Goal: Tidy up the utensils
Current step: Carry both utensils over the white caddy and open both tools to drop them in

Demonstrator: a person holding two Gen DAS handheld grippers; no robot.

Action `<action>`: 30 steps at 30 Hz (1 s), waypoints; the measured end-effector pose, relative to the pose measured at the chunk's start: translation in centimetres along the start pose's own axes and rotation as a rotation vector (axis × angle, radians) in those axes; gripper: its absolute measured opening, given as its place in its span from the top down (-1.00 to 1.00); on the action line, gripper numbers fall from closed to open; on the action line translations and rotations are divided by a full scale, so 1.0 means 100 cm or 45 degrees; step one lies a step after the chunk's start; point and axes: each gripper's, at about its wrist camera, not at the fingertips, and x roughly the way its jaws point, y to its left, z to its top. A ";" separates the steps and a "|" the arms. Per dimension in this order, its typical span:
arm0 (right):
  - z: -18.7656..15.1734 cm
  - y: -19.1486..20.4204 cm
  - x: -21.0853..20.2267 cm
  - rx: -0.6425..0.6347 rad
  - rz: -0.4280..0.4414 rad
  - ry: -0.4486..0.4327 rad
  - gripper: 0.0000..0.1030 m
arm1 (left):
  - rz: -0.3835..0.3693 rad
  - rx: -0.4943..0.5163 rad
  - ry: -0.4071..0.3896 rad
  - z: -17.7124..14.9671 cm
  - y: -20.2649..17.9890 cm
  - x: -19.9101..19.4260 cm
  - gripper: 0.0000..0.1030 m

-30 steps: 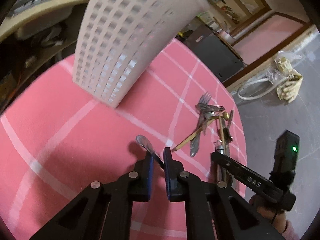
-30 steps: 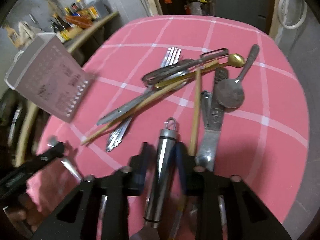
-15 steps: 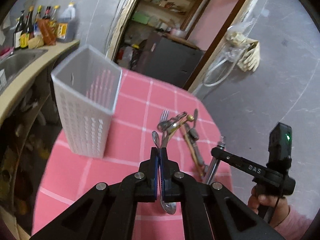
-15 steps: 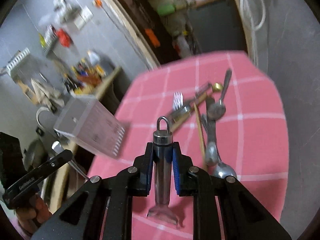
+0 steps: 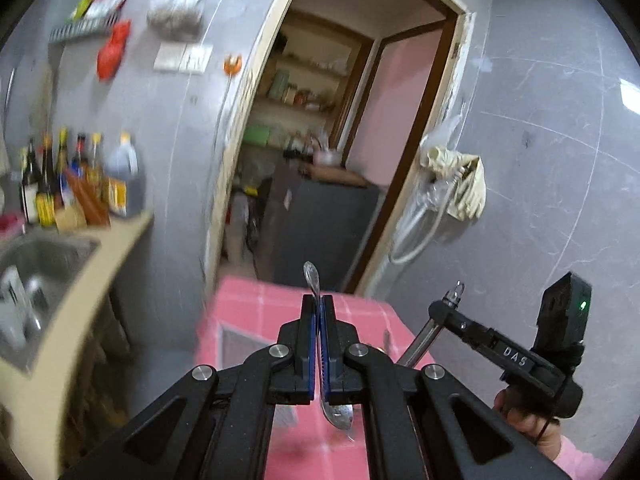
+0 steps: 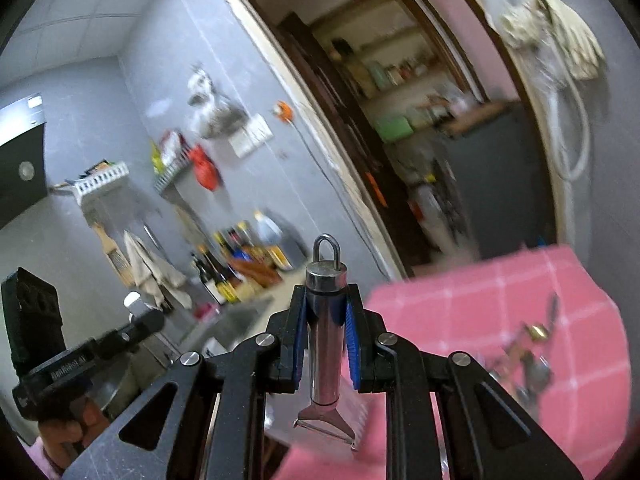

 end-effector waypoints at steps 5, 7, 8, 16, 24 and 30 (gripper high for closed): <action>0.012 0.037 0.033 -0.017 0.096 -0.101 0.69 | 0.050 0.140 0.006 0.010 0.014 0.011 0.95; 0.011 0.050 0.051 -0.036 0.110 -0.097 0.69 | 0.069 0.177 0.027 0.009 0.018 0.016 0.95; 0.009 0.054 0.058 -0.050 0.108 -0.091 0.69 | 0.079 0.197 0.039 0.007 0.020 0.019 0.95; -0.023 0.057 0.097 -0.118 0.047 0.036 0.69 | 0.105 0.241 0.097 -0.010 0.032 0.033 0.95; -0.048 0.035 0.117 -0.082 0.028 0.171 0.68 | 0.083 0.173 0.193 -0.025 0.046 0.051 0.94; -0.058 0.024 0.118 -0.040 0.049 0.218 0.61 | 0.057 0.066 0.258 -0.034 0.060 0.060 0.92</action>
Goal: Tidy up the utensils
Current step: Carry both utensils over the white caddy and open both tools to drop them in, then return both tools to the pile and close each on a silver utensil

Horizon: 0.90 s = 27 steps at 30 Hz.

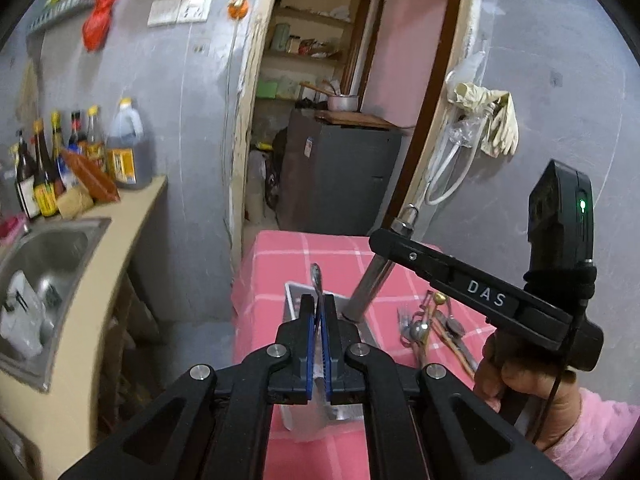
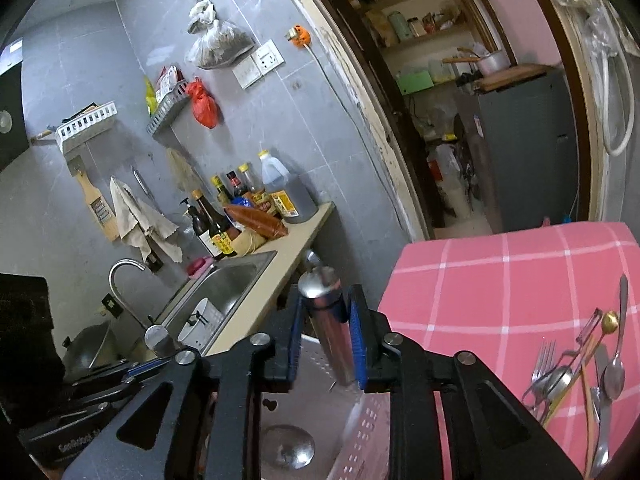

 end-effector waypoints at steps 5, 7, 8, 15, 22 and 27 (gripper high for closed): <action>0.003 -0.005 -0.016 0.015 0.009 -0.040 0.49 | -0.063 -0.088 0.027 -0.009 0.009 0.004 0.89; 0.005 -0.007 -0.025 0.015 -0.002 -0.068 0.48 | -0.079 -0.110 0.017 -0.011 0.011 0.003 0.86; 0.006 -0.008 -0.033 0.012 -0.017 -0.088 0.47 | -0.087 -0.114 0.007 -0.012 0.010 0.002 0.81; 0.010 -0.018 -0.092 -0.045 -0.185 -0.240 -0.10 | -0.083 -0.133 -0.116 -0.012 -0.005 -0.011 -0.04; 0.001 -0.035 -0.154 -0.111 -0.419 -0.343 -0.77 | -0.042 -0.031 -0.261 -0.018 -0.048 -0.023 -0.80; -0.010 -0.046 -0.192 -0.162 -0.550 -0.391 -0.97 | -0.002 0.047 -0.315 -0.031 -0.081 -0.024 -0.99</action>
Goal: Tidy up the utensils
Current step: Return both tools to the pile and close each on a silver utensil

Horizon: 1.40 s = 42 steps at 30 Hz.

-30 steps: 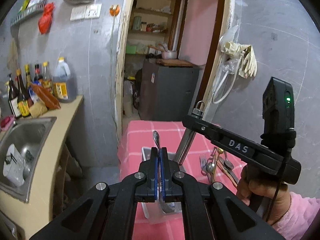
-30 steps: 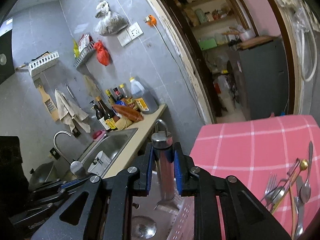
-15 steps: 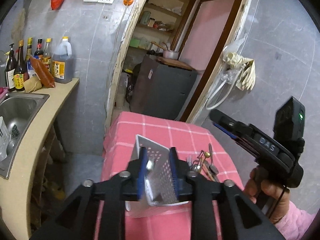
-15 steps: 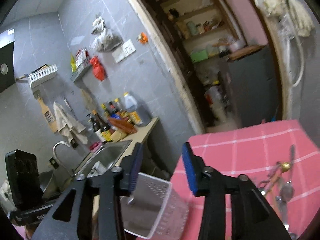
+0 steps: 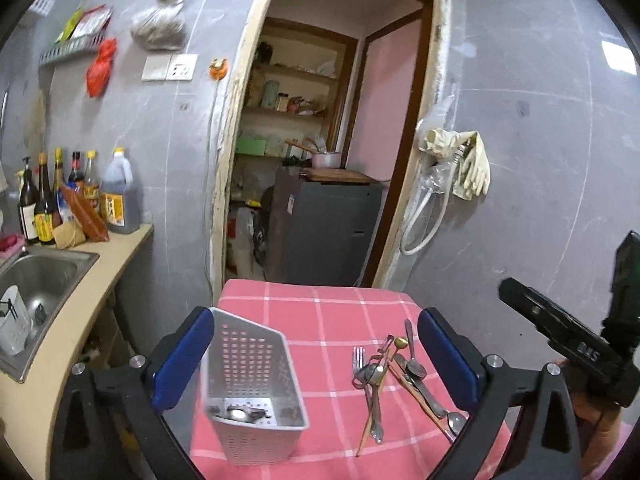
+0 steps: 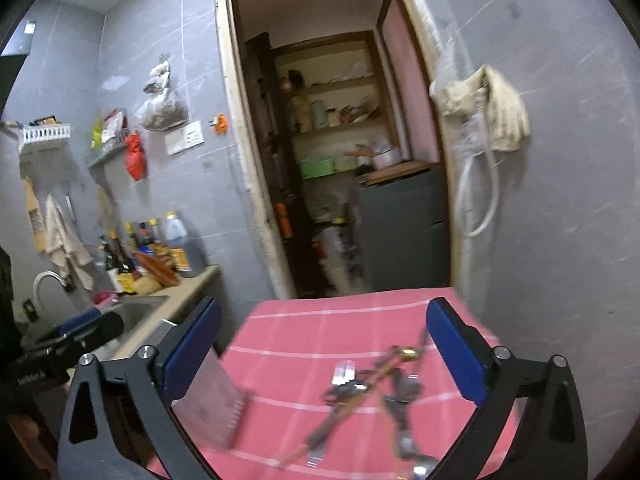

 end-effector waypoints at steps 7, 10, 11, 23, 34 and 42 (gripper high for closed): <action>-0.014 -0.036 -0.027 -0.069 -0.116 0.017 -0.97 | -0.002 0.069 0.001 -0.021 -0.041 0.005 -0.99; -0.021 -0.052 -0.031 -0.077 -0.141 0.040 -0.97 | 0.001 0.096 0.002 -0.030 -0.055 0.009 -0.99; -0.024 -0.056 -0.031 -0.080 -0.147 0.048 -0.97 | 0.005 0.104 0.003 -0.033 -0.059 0.010 -0.99; -0.063 -0.104 0.004 -0.053 -0.143 0.197 -0.97 | 0.056 0.105 0.128 -0.080 -0.086 0.055 -0.99; -0.093 -0.127 0.073 -0.044 0.003 0.363 -0.97 | 0.069 0.057 0.323 -0.111 -0.082 0.117 -0.99; -0.112 -0.119 0.125 -0.139 0.081 0.457 -0.58 | 0.045 -0.118 0.476 -0.133 -0.073 0.147 -0.61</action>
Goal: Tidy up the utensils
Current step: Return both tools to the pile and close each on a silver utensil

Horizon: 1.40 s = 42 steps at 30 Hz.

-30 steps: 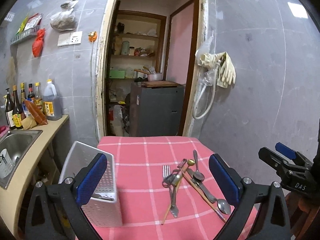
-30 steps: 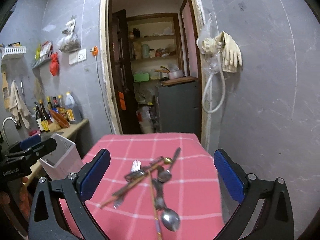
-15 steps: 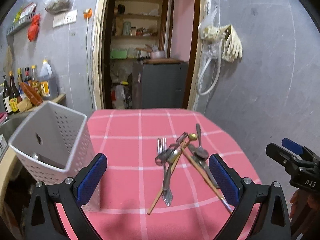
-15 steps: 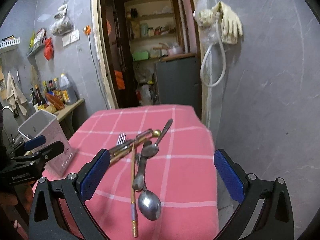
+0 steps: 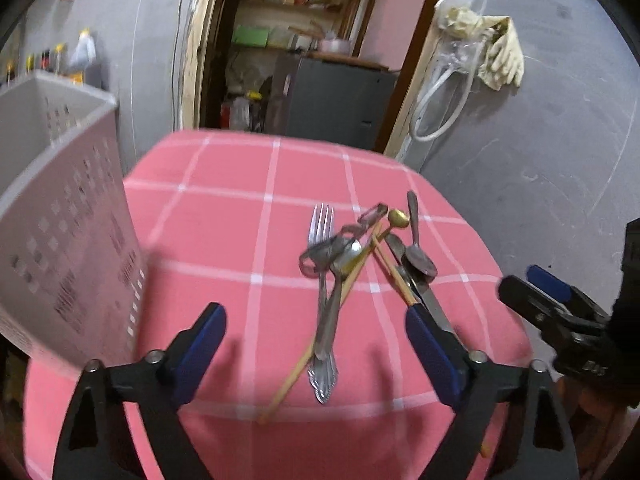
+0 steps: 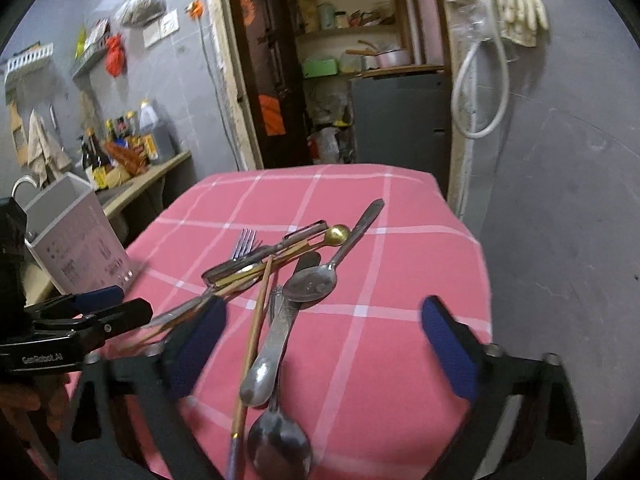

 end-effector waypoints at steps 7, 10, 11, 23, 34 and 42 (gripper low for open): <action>0.000 0.008 0.033 -0.106 -0.004 0.107 -0.09 | -0.037 -0.132 0.108 -0.013 0.003 0.022 -0.12; -0.001 0.013 0.044 -0.147 -0.022 0.165 -0.03 | -0.038 -0.181 0.134 -0.015 0.004 0.029 0.14; -0.001 0.015 0.047 -0.158 -0.027 0.186 0.00 | -0.038 -0.197 0.140 -0.016 0.006 0.031 0.23; 0.011 0.039 0.058 -0.387 -0.101 0.200 0.37 | -0.073 -0.273 0.100 -0.012 0.009 0.030 0.84; 0.017 0.044 0.063 -0.456 -0.080 0.207 0.76 | -0.059 -0.228 0.037 -0.004 0.005 0.021 0.90; 0.019 0.039 0.058 -0.433 -0.077 0.159 0.95 | -0.020 -0.137 -0.039 0.005 -0.001 0.007 0.94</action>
